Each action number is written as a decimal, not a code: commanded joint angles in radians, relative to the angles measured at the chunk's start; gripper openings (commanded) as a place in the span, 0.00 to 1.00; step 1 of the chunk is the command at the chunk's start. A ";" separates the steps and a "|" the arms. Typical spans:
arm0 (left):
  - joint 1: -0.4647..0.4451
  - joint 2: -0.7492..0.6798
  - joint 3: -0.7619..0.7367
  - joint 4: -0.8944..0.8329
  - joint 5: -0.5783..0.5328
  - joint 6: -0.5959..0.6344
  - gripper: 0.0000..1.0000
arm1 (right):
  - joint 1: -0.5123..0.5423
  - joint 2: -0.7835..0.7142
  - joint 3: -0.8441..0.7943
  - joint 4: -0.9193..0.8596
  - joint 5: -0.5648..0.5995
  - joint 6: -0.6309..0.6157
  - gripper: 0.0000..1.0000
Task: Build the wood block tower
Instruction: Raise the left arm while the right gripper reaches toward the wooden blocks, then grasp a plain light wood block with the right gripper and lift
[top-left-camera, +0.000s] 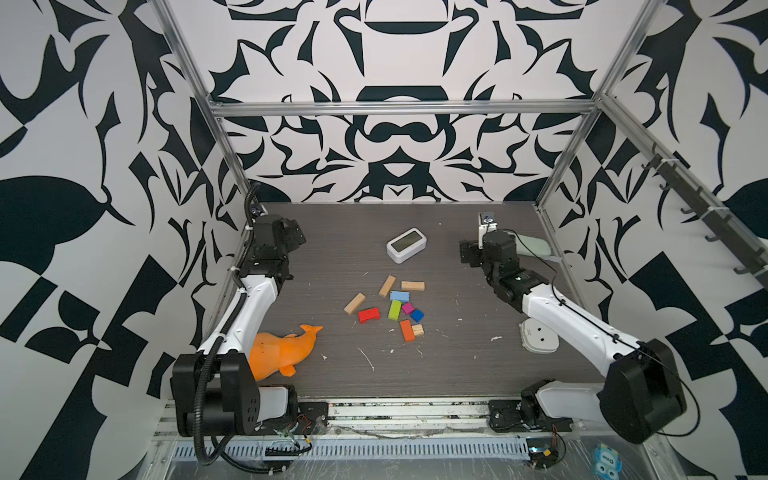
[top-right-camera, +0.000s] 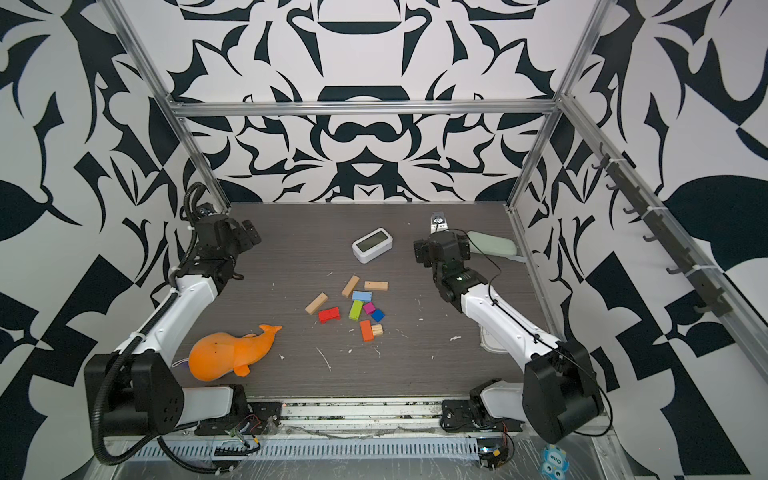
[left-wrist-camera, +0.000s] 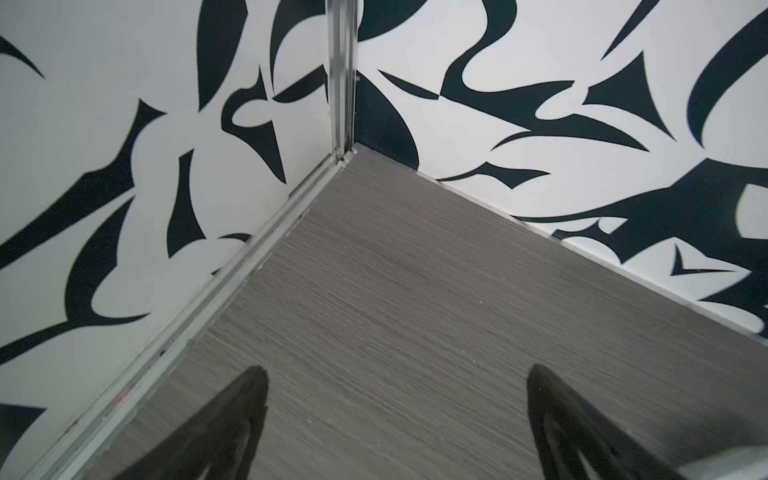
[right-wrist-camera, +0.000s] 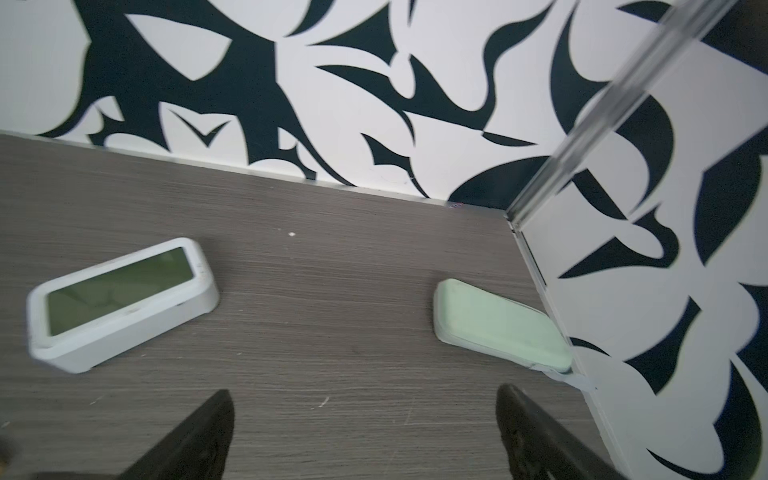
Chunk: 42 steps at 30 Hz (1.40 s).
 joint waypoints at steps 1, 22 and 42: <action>-0.011 -0.070 0.020 -0.267 0.161 -0.110 0.99 | 0.064 0.046 0.086 -0.232 0.034 0.107 1.00; -0.133 -0.022 0.056 -0.404 0.767 0.047 1.00 | 0.266 0.210 0.151 -0.323 -0.120 0.590 0.98; -0.133 -0.166 -0.028 -0.348 0.786 0.040 0.99 | 0.276 0.605 0.414 -0.389 -0.214 0.637 0.95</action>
